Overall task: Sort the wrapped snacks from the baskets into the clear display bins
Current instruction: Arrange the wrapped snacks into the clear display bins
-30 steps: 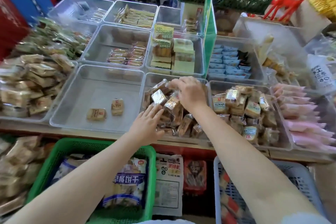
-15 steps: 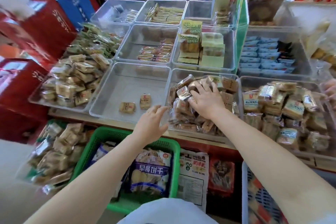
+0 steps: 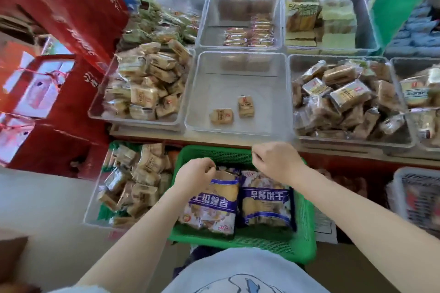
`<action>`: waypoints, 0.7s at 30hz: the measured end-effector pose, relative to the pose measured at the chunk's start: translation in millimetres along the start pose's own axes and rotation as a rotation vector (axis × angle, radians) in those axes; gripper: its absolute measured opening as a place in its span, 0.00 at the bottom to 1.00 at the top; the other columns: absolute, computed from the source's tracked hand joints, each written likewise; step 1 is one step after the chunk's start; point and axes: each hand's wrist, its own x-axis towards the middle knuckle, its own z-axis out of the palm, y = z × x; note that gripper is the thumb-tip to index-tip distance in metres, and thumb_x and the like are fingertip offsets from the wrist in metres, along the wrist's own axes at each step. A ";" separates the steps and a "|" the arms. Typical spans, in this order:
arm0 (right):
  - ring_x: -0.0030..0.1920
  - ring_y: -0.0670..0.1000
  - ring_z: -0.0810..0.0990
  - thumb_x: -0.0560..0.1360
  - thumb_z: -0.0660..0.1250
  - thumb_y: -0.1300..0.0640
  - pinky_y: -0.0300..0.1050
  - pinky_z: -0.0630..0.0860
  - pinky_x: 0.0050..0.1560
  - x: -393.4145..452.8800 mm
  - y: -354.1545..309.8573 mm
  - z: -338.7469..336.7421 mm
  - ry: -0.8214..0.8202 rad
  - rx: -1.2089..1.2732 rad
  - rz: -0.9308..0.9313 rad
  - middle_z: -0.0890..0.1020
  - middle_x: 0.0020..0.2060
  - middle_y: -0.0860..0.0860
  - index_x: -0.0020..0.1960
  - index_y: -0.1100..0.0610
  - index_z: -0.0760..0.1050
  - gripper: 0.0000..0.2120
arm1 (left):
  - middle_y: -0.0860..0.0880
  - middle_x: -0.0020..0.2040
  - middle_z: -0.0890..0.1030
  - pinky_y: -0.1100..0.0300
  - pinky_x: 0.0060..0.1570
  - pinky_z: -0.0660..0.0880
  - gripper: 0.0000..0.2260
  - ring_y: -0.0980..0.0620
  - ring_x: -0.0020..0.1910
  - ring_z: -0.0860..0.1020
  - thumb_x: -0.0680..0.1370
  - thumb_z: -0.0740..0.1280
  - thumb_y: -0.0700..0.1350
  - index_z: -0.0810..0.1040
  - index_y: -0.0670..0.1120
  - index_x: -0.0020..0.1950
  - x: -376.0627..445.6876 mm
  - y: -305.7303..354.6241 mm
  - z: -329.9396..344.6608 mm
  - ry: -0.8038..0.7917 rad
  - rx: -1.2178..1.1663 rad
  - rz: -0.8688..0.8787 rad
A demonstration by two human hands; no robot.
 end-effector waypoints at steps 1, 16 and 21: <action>0.31 0.57 0.78 0.79 0.59 0.54 0.44 0.66 0.29 6.9 -23.0 13.6 -0.061 0.018 0.021 0.79 0.31 0.52 0.38 0.55 0.71 0.12 | 0.53 0.50 0.83 0.57 0.43 0.76 0.11 0.50 0.49 0.80 0.80 0.61 0.49 0.81 0.51 0.56 -2.5 -21.1 -4.7 -0.013 0.000 0.012; 0.39 0.56 0.76 0.83 0.54 0.53 0.48 0.72 0.34 100.5 -248.3 97.4 -0.565 0.063 0.152 0.76 0.38 0.52 0.46 0.57 0.70 0.11 | 0.41 0.67 0.72 0.45 0.63 0.71 0.38 0.38 0.73 0.62 0.75 0.70 0.56 0.55 0.52 0.79 -14.5 -227.9 -21.7 -0.075 -0.042 -0.210; 0.37 0.55 0.74 0.83 0.55 0.54 0.50 0.72 0.36 95.5 -247.0 89.3 -0.534 0.100 0.216 0.73 0.34 0.50 0.42 0.56 0.68 0.12 | 0.44 0.57 0.78 0.47 0.57 0.75 0.29 0.41 0.64 0.71 0.73 0.74 0.52 0.67 0.51 0.71 -8.4 -232.2 -23.3 0.049 -0.052 -0.155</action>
